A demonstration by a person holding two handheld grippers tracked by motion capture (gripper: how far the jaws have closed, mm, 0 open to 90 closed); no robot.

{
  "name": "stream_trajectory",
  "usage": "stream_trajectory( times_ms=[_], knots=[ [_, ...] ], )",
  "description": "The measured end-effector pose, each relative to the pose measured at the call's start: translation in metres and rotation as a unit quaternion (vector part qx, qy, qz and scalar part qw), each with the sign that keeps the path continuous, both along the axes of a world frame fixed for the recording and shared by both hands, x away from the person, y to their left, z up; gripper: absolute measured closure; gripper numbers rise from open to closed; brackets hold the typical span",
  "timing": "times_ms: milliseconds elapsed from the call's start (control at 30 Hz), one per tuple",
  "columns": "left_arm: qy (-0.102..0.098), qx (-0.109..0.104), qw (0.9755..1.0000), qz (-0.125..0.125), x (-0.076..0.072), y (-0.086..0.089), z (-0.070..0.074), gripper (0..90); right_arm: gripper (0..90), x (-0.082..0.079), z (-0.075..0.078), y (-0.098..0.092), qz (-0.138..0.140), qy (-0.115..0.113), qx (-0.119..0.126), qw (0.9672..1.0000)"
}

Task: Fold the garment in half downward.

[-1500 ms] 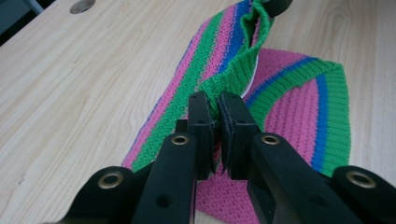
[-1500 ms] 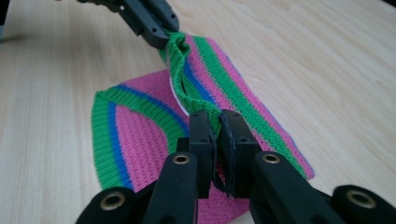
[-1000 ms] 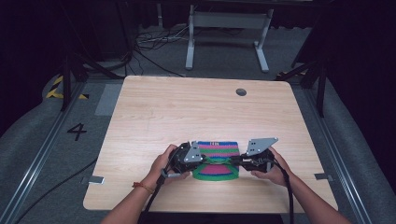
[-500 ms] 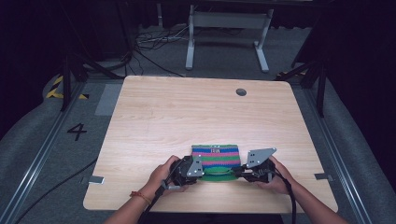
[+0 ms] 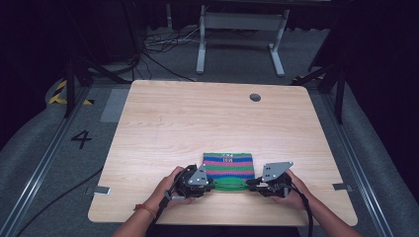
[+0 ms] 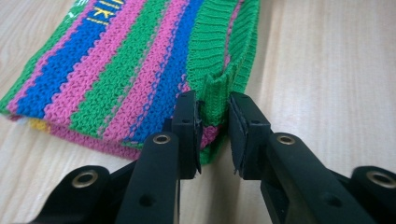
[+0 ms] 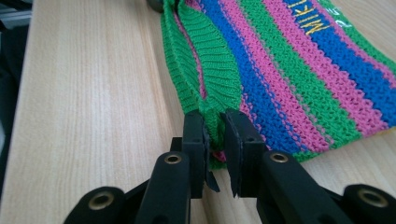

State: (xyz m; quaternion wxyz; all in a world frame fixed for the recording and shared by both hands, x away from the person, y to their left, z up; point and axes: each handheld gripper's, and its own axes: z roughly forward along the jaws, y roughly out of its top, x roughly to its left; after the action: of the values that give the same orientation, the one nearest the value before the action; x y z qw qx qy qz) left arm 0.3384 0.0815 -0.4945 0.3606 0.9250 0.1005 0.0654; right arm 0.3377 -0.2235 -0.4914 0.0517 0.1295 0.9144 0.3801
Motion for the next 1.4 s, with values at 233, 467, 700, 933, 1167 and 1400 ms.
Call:
stream_trajectory(
  times_ms=[233,467,700,933,1167,1400],
  knots=[
    [-0.021,0.002,0.9994,0.028,0.011,0.001,-0.002,74.4,80.0,0.003,-0.001,0.004,-0.014,-0.019,-0.006,0.9997],
    [-0.024,-0.002,0.9991,0.034,0.013,0.001,-0.003,72.8,79.8,0.005,-0.002,0.005,-0.021,-0.019,-0.005,0.9996],
    [-0.022,0.005,0.9992,0.034,0.011,-0.001,-0.002,66.5,77.5,0.002,0.000,0.006,-0.023,-0.020,-0.010,0.9995],
    [-0.022,0.009,0.9989,0.041,0.006,-0.003,0.005,51.6,71.6,0.001,0.008,0.005,-0.027,-0.023,-0.002,0.9994],
    [-0.042,-0.011,0.9961,0.077,-0.001,0.003,0.019,30.8,60.8,0.000,0.019,0.002,-0.044,-0.044,0.009,0.9980],
    [-0.042,-0.016,0.9952,0.087,0.001,0.014,0.028,30.5,51.4,0.001,0.024,0.003,-0.056,-0.051,0.008,0.9971]
  ],
)
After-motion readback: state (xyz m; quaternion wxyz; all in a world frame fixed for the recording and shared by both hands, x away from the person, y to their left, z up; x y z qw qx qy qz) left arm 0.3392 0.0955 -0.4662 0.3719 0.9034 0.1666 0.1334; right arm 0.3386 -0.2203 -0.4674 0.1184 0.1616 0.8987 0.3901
